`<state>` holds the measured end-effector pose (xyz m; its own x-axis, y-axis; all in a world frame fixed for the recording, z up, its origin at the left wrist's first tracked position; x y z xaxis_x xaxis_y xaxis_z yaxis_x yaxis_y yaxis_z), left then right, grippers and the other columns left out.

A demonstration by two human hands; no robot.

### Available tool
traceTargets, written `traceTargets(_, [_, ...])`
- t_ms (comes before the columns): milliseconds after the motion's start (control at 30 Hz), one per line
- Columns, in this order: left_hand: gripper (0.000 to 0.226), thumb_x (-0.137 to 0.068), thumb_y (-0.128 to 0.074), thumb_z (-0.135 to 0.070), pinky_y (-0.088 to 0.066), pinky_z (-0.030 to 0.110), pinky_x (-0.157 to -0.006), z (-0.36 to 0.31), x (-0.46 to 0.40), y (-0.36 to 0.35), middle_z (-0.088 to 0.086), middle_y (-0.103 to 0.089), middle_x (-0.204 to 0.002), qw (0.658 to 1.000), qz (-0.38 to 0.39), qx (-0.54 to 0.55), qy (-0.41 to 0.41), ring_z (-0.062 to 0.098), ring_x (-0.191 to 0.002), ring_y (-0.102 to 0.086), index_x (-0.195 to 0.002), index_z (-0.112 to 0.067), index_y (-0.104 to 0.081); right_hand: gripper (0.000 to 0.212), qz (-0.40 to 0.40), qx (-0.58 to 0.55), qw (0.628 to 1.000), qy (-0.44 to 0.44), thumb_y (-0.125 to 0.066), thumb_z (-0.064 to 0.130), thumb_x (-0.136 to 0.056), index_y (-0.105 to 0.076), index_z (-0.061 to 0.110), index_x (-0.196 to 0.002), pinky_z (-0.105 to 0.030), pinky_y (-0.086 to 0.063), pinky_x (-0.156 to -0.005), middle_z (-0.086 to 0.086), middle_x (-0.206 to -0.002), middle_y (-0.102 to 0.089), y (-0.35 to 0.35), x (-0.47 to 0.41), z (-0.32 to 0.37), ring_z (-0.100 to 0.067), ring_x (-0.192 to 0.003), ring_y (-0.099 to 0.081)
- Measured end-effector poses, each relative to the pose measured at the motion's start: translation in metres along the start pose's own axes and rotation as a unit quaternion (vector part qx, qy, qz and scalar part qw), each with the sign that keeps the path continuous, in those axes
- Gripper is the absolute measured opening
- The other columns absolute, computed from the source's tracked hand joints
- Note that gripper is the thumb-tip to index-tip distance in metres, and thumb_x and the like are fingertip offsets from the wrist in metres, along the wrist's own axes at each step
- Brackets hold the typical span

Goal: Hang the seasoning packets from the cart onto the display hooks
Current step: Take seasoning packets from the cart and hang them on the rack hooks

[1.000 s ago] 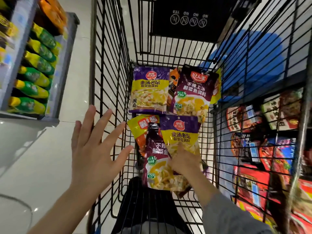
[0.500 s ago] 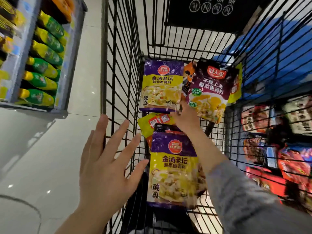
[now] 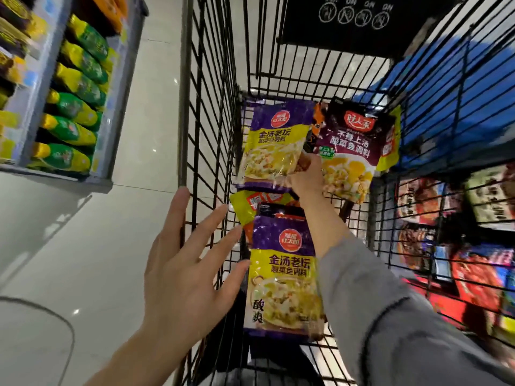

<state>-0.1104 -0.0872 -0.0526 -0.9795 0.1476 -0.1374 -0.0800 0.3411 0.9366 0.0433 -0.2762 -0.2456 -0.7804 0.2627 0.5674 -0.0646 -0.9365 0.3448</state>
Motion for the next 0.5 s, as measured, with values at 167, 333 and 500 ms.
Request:
traceTargets(167, [0.037, -0.084, -0.061, -0.042, -0.046, 0.048, -0.094, -0.001, -0.005, -0.001, 0.005, -0.062, -0.127, 1.000, -0.007, 0.024, -0.004, 0.031, -0.145, -0.019, -0.106, -0.015, -0.074, 0.080, 0.001, 0.027, 0.999, 0.044, -0.059, -0.012, -0.075, -0.030, 0.030, -0.136, -0.031, -0.048, -0.063, -0.003, -0.094, -0.065, 0.031, 0.077, 0.017, -0.016, -0.074, -0.062])
traceTargets(333, [0.037, -0.085, -0.058, -0.042, -0.050, 0.049, -0.088, -0.003, -0.011, -0.004, 0.005, -0.064, -0.124, 0.999, -0.027, 0.042, -0.007, 0.031, -0.143, -0.020, -0.102, -0.015, -0.075, 0.070, 0.044, 0.107, 0.993, 0.030, -0.057, -0.005, -0.084, -0.031, 0.036, -0.134, -0.028, -0.054, -0.060, 0.002, -0.094, -0.066, 0.079, 0.189, 0.022, -0.011, -0.068, -0.063])
traceTargets(500, [0.037, -0.086, -0.058, -0.041, -0.041, 0.047, -0.102, -0.004, -0.017, -0.006, 0.008, -0.064, -0.123, 0.998, -0.033, 0.039, -0.031, 0.036, -0.142, -0.022, -0.106, -0.014, -0.073, 0.066, 0.052, 0.006, 0.999, 0.015, -0.059, -0.009, -0.079, -0.038, 0.037, -0.121, -0.023, -0.053, -0.071, -0.006, -0.082, -0.067, 0.092, 0.241, 0.018, -0.015, -0.075, -0.064])
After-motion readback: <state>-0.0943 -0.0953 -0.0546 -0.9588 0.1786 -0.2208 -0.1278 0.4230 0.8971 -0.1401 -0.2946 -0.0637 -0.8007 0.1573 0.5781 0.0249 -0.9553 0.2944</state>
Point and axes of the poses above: each hand's wrist, its own x-axis away from the middle knuckle, its own y-axis out of the back of the hand, z = x × y, the point moved 3 cm from there along -x, towards the middle knuckle
